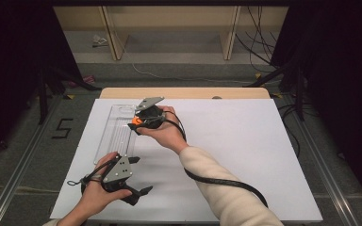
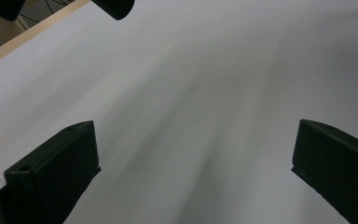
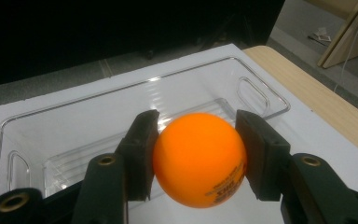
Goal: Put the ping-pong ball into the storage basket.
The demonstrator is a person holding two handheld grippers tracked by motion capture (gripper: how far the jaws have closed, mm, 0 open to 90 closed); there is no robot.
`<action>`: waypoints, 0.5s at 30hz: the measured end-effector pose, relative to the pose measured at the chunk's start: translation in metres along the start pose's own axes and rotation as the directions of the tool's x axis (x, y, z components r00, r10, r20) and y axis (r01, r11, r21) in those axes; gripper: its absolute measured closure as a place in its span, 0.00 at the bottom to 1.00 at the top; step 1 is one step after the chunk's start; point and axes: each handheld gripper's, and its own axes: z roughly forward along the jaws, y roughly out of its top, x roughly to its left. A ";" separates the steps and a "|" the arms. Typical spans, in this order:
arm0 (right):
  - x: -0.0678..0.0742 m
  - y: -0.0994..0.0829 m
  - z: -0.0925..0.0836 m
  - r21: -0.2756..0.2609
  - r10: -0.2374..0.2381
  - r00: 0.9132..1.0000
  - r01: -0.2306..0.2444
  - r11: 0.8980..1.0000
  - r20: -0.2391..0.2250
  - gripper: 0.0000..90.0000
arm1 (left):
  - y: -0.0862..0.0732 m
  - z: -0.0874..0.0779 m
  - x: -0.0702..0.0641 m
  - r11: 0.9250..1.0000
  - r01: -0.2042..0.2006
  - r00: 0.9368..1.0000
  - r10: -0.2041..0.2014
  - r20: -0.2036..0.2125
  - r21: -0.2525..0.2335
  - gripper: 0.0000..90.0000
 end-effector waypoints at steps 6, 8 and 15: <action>0.001 0.001 0.003 0.004 -0.001 1.000 0.001 1.000 -0.003 0.57 | 0.000 0.000 0.000 1.000 0.000 1.000 0.000 0.000 0.001 0.00; 0.001 0.001 0.003 0.007 -0.001 1.000 0.001 1.000 -0.004 0.57 | 0.000 0.000 0.000 1.000 0.000 1.000 0.000 0.000 0.000 0.00; 0.001 0.001 0.006 0.009 0.002 1.000 -0.002 1.000 -0.005 0.57 | 0.000 0.000 0.000 1.000 -0.003 1.000 0.003 -0.001 0.000 0.00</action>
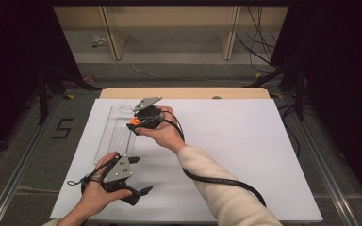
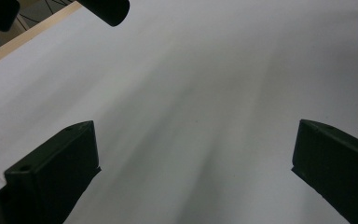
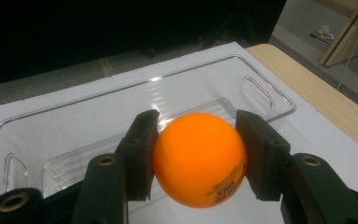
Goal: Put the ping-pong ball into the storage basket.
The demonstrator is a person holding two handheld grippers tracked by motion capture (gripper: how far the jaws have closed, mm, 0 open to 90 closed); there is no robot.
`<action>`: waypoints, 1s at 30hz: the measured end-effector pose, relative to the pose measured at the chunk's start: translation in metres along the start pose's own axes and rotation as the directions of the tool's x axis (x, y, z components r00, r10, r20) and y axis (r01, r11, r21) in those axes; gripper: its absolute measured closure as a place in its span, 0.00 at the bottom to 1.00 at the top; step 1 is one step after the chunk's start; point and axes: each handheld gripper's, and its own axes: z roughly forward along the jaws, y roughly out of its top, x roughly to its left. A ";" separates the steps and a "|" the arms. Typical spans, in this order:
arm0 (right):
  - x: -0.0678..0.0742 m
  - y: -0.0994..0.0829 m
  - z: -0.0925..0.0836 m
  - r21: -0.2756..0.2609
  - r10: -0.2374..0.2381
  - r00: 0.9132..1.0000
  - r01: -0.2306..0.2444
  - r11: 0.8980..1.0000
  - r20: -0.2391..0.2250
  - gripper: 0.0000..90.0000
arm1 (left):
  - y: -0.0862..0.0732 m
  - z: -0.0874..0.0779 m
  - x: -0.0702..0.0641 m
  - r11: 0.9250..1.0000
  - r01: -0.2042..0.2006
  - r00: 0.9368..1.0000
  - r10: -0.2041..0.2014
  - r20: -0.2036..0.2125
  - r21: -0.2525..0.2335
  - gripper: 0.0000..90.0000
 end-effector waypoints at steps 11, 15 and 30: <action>0.001 0.002 0.006 0.004 0.002 1.000 -0.002 1.000 -0.009 0.57 | 0.000 0.000 0.000 1.000 -0.001 1.000 0.001 0.001 0.000 0.00; 0.002 0.003 0.008 0.003 0.001 1.000 -0.001 1.000 -0.011 0.57 | 0.000 0.000 0.000 1.000 -0.002 1.000 0.002 0.001 0.000 0.00; 0.003 0.005 0.015 0.013 -0.001 1.000 0.002 1.000 -0.017 0.57 | 0.000 0.000 0.000 1.000 -0.001 1.000 0.001 0.003 -0.001 0.00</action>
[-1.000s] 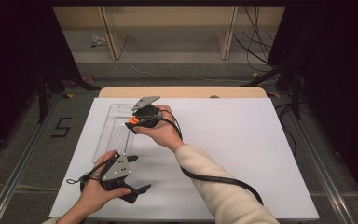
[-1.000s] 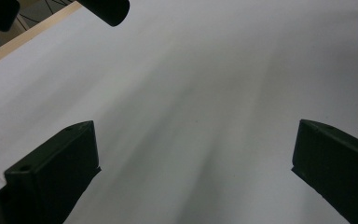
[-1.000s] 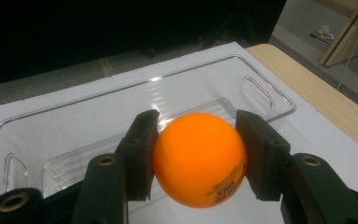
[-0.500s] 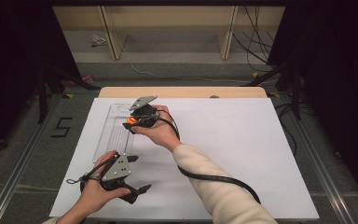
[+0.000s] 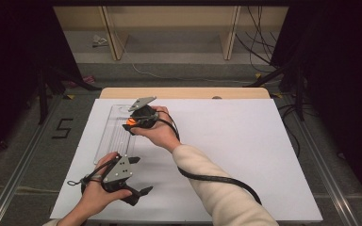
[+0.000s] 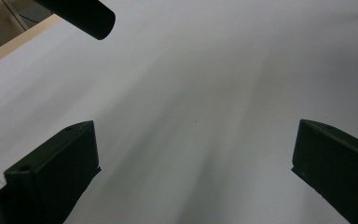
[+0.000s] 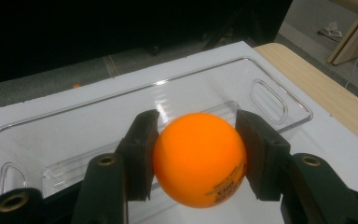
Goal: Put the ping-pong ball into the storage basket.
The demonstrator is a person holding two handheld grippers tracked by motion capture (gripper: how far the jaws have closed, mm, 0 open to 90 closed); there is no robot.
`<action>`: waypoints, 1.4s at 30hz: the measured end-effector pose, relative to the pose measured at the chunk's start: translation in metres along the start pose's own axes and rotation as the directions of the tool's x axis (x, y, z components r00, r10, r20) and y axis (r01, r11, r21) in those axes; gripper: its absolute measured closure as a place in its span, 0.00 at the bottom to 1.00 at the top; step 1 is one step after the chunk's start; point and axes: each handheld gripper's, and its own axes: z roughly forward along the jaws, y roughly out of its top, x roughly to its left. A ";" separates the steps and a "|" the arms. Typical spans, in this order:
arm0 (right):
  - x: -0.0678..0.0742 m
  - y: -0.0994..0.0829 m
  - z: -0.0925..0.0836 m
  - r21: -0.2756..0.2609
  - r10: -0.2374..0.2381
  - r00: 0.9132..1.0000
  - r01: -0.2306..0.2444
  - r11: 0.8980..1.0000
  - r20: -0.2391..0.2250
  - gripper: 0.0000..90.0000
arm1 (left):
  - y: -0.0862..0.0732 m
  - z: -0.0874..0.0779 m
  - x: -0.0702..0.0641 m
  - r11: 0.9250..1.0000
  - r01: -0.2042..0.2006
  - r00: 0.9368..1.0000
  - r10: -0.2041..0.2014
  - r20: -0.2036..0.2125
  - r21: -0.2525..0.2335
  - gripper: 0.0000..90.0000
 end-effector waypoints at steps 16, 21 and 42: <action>0.003 0.005 0.010 0.010 -0.003 1.000 0.003 1.000 -0.012 0.57 | 0.000 0.000 0.000 1.000 0.001 1.000 -0.001 0.001 0.000 0.00; 0.003 0.006 0.013 0.014 -0.005 1.000 0.005 1.000 -0.012 0.57 | 0.000 0.000 0.000 1.000 0.001 1.000 -0.001 0.001 -0.001 0.00; 0.005 0.006 0.029 0.043 -0.014 1.000 0.015 0.999 -0.025 0.57 | 0.000 0.000 0.000 1.000 -0.002 1.000 0.002 0.002 -0.001 0.00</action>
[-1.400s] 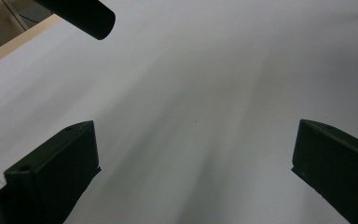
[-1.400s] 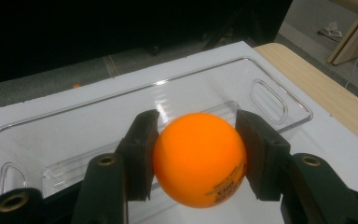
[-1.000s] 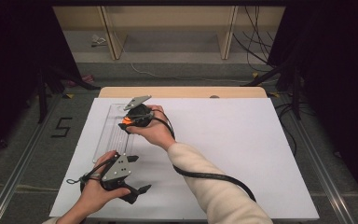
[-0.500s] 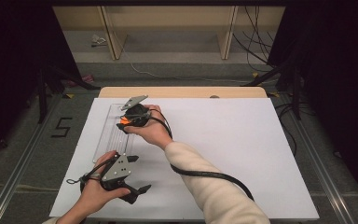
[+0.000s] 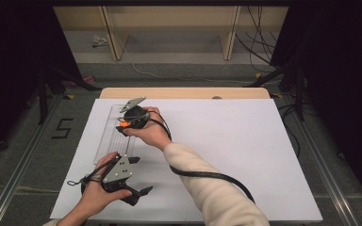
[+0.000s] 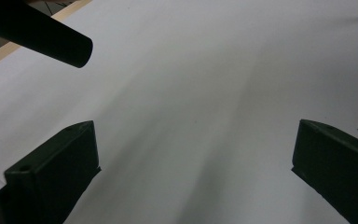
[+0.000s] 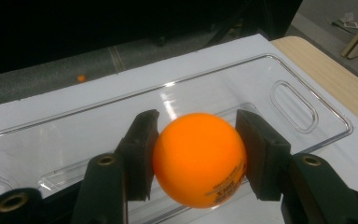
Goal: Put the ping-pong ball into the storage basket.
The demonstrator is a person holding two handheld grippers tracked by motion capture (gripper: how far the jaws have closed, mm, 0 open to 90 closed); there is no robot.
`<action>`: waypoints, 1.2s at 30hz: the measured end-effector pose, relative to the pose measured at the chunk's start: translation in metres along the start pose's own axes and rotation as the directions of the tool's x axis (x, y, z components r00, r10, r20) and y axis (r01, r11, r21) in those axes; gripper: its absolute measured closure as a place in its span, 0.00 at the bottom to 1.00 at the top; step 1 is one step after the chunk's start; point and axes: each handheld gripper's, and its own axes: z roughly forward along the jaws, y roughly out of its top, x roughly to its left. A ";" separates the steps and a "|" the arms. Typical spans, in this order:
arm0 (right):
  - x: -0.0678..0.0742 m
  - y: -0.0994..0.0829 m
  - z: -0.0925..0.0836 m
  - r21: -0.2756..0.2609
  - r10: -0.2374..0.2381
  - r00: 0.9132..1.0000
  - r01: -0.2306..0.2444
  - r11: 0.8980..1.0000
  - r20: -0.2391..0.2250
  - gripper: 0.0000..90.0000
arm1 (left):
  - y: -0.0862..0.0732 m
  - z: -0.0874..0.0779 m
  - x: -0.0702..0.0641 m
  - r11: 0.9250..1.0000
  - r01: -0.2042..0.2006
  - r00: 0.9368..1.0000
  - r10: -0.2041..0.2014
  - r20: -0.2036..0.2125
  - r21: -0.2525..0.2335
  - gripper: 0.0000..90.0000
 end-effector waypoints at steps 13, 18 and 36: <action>0.002 0.000 0.008 0.012 -0.002 1.000 0.002 1.000 -0.009 0.57 | 0.000 0.000 0.000 1.000 -0.003 1.000 0.003 0.003 0.003 0.00; 0.003 0.000 0.012 0.017 -0.001 1.000 0.001 1.000 -0.012 0.57 | 0.000 0.000 0.000 1.000 -0.004 1.000 0.004 0.004 0.003 0.00; 0.005 0.002 0.023 0.034 -0.006 1.000 0.006 0.999 -0.017 0.57 | 0.000 0.000 -0.001 1.000 -0.008 1.000 0.008 0.005 0.003 0.00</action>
